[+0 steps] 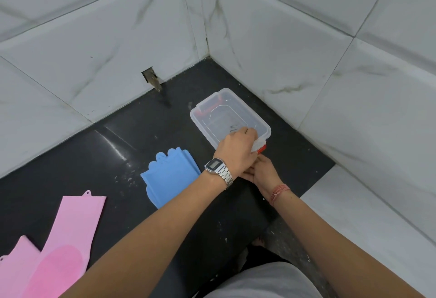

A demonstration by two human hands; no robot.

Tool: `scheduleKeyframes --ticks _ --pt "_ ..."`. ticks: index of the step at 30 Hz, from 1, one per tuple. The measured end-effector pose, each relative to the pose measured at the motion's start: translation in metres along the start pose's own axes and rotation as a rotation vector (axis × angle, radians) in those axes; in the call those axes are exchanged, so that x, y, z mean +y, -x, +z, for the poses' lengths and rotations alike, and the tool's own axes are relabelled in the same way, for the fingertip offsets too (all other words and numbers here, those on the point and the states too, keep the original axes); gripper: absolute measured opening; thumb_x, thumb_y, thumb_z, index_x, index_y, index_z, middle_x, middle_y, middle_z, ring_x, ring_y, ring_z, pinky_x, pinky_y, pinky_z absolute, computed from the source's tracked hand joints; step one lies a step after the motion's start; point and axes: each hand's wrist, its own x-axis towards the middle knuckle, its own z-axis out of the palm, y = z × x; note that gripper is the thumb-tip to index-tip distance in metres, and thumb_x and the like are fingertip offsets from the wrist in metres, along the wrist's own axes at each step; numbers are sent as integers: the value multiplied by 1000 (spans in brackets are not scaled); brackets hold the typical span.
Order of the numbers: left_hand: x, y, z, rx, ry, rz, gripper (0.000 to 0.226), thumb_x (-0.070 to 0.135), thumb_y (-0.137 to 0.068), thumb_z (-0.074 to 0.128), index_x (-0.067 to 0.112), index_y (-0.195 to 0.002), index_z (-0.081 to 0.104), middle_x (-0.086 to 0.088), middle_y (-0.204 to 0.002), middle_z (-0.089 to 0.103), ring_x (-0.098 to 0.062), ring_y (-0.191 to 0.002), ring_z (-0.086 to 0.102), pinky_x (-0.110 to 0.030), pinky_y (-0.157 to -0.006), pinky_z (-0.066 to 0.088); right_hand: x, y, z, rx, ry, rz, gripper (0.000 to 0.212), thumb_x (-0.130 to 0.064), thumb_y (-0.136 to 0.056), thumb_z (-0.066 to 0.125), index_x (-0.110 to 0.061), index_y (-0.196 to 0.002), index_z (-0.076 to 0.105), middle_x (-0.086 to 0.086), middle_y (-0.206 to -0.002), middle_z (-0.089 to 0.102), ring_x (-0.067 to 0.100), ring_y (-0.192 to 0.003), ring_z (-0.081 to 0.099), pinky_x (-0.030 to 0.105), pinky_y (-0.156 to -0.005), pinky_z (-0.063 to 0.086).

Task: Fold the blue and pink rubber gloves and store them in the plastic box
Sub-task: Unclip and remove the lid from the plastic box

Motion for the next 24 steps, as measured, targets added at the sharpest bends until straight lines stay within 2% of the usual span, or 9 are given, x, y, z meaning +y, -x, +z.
scheduleKeyframes --ticks 5,10,13,15,18,21,23,24 --pt "-7 2 -3 32 39 0 34 28 -82 67 18 -113 55 -3 -110 62 -20 -94 61 -22 -66 40 -1 0 4 -3 4 8 26 -11 -103 36 -13 -118 56 14 -103 71 30 -96 69 35 -78 60" --pt "-7 -1 -24 169 146 18 32 29 -79 69 18 -107 60 2 -99 61 -14 -80 59 -21 -64 45 0 -4 2 27 -48 61 23 -13 -102 39 -4 -113 56 14 -88 67 20 -73 66 28 -65 60" --pt "-18 -3 -49 279 189 -28 31 30 -75 71 20 -102 61 7 -92 59 -10 -73 54 -17 -60 41 1 -5 2 31 -26 82 25 -13 -102 38 -3 -117 56 14 -89 69 20 -74 66 27 -63 59" --pt "-36 -3 -67 363 176 -120 29 32 -73 69 23 -99 61 9 -88 59 -9 -71 54 -18 -57 36 1 -5 2 31 -17 83 27 -15 -102 38 -4 -119 56 15 -89 70 20 -74 68 27 -63 58" --pt "-82 2 -92 523 251 -331 19 35 -75 65 27 -92 64 12 -84 64 -6 -72 57 -21 -64 41 1 -5 1 31 1 84 29 -16 -102 38 -4 -123 54 16 -94 70 20 -76 68 29 -67 59" --pt "-141 15 -105 603 406 -575 12 30 -82 60 24 -89 67 10 -83 63 -7 -76 57 -12 -63 39 1 -4 1 30 18 86 29 -16 -103 38 -7 -127 52 16 -95 71 21 -77 69 29 -68 59" --pt "-180 27 -108 610 551 -748 11 26 -84 58 25 -75 64 4 -77 61 -12 -75 54 -14 -59 40 0 -3 2 28 24 80 30 -18 -103 37 -7 -127 52 14 -94 71 20 -77 69 28 -67 59" --pt "-198 34 -107 617 640 -826 18 25 -84 58 24 -67 61 2 -72 60 -15 -73 55 -18 -58 43 0 -3 2 27 24 76 30 -19 -103 38 -7 -127 52 14 -93 71 20 -78 69 28 -67 59"
